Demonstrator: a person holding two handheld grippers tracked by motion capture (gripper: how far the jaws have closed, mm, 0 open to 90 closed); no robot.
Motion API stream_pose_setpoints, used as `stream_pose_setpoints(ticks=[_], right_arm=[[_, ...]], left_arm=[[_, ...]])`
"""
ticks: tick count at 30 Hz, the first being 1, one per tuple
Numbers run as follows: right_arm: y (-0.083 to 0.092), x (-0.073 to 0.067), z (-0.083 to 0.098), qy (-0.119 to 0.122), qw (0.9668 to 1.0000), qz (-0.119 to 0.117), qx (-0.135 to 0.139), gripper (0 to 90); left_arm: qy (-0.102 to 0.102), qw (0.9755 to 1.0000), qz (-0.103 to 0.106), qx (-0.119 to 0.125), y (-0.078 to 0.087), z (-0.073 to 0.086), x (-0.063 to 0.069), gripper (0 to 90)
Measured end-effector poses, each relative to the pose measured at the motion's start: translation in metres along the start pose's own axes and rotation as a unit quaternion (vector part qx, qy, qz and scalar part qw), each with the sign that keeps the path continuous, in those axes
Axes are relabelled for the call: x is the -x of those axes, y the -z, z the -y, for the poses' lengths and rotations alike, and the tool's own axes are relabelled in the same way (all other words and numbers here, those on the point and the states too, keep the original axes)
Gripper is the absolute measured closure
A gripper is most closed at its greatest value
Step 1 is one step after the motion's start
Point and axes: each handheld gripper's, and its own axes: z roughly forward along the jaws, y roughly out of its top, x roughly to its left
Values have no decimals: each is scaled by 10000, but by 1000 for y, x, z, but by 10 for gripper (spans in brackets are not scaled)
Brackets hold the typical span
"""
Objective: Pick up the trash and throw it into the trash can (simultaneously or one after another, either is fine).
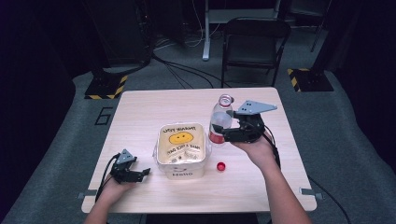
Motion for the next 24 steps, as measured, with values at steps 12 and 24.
stream_pose_setpoints(ticks=[12, 24], right_arm=[[14, -4, -27, 144, 9999, -46, 60, 269], [3, -14, -45, 209, 9995, -206, 133, 269]], left_arm=[[23, 10000, -10, 64, -1, 1, 0, 155], [13, 10000, 3, 61, -1, 1, 0, 155]])
